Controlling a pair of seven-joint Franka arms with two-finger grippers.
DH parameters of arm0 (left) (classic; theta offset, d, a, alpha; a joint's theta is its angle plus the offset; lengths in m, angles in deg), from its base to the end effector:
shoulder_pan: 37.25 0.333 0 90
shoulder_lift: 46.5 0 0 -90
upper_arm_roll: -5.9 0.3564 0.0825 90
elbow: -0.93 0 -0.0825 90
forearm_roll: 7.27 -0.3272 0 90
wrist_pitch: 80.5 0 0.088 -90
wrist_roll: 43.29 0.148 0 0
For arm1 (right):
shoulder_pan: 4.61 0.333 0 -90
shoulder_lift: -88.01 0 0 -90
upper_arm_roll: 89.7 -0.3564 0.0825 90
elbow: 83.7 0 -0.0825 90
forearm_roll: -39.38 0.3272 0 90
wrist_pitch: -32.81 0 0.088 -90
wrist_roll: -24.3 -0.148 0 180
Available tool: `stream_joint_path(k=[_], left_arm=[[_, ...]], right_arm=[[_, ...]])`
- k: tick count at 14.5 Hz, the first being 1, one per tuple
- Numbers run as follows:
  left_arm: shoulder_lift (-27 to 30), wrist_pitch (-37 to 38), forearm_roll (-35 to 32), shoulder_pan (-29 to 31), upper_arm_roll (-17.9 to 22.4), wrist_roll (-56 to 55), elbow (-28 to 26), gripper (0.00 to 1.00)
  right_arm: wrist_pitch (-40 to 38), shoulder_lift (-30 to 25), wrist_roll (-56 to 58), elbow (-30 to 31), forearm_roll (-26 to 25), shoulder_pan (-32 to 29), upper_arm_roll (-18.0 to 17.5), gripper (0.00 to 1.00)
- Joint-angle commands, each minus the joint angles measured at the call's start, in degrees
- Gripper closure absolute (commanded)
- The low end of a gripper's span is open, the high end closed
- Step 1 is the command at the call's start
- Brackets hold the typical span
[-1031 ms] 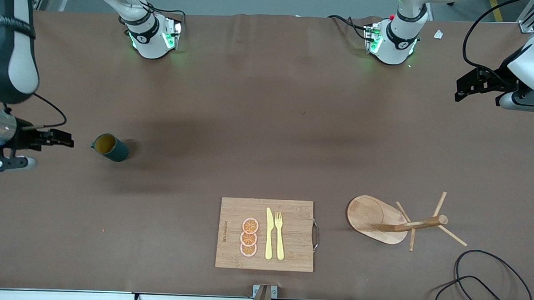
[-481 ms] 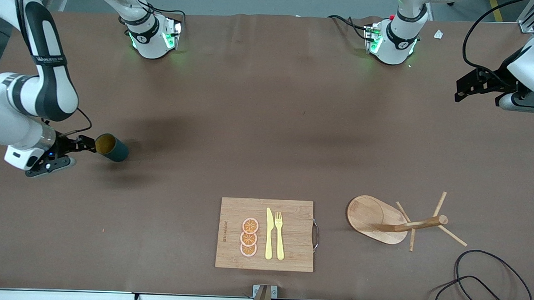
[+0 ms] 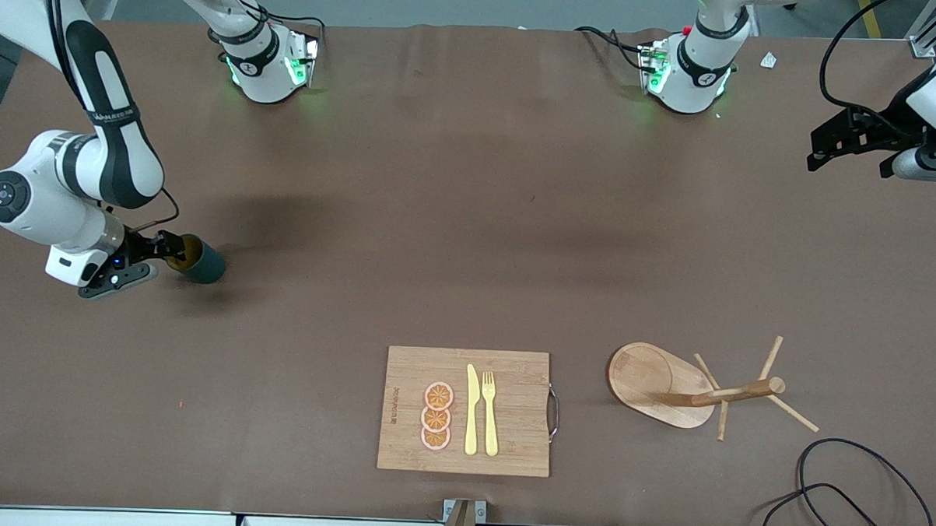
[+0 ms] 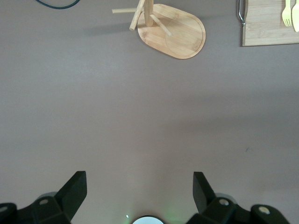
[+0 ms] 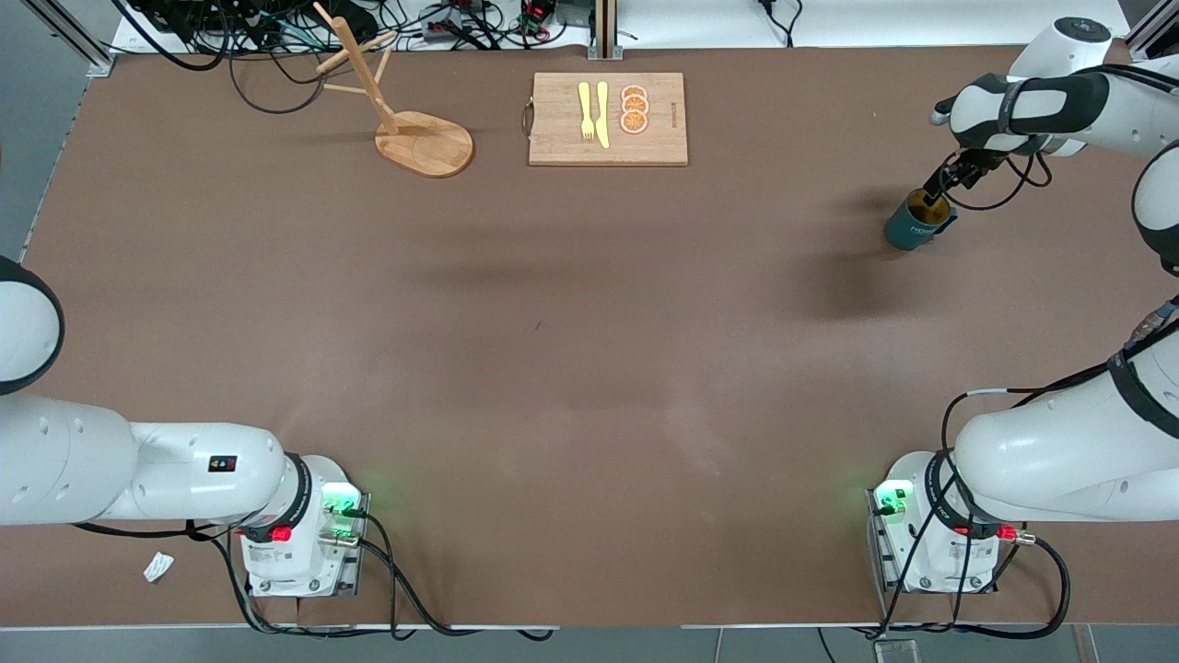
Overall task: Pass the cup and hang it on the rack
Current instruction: 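Reach the right gripper down to the teal mug's handle, then grasp the mug handle with the right gripper and lift it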
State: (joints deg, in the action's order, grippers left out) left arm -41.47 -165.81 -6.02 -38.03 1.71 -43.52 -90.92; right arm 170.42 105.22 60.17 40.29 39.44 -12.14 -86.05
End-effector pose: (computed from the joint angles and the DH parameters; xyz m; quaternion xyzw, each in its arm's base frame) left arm 0.4550 -0.0448 0.6454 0.9990 -0.0419 -0.0136 0.0071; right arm 0.5222 -0.1024 0.2928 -0.9762 -0.2144 0.0321 0.0040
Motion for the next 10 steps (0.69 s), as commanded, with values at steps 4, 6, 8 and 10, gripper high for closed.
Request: stream_joint_path(k=[4,6,8,10], left_arm=[[0.51,-2.15,-0.81,0.16,-0.12,-0.65,-0.8,0.0],[0.51,-2.23,-0.72,0.25,0.23,-0.56,-0.62,0.0],[0.59,-2.24,-0.72,0.6,0.23,-0.47,-0.62,0.0],[0.59,-2.24,-0.72,0.69,0.23,-0.47,-0.53,0.0]], right_arm=[[6.62,0.64,1.49,4.33,0.03,-1.09,-0.76,0.72],[5.83,0.46,0.61,4.25,0.2,-0.83,-0.84,1.0],[0.15,-0.32,-4.37,2.85,0.29,0.22,-1.02,1.0],[-4.53,-2.25,-8.78,1.52,0.38,1.98,-1.11,1.0]])
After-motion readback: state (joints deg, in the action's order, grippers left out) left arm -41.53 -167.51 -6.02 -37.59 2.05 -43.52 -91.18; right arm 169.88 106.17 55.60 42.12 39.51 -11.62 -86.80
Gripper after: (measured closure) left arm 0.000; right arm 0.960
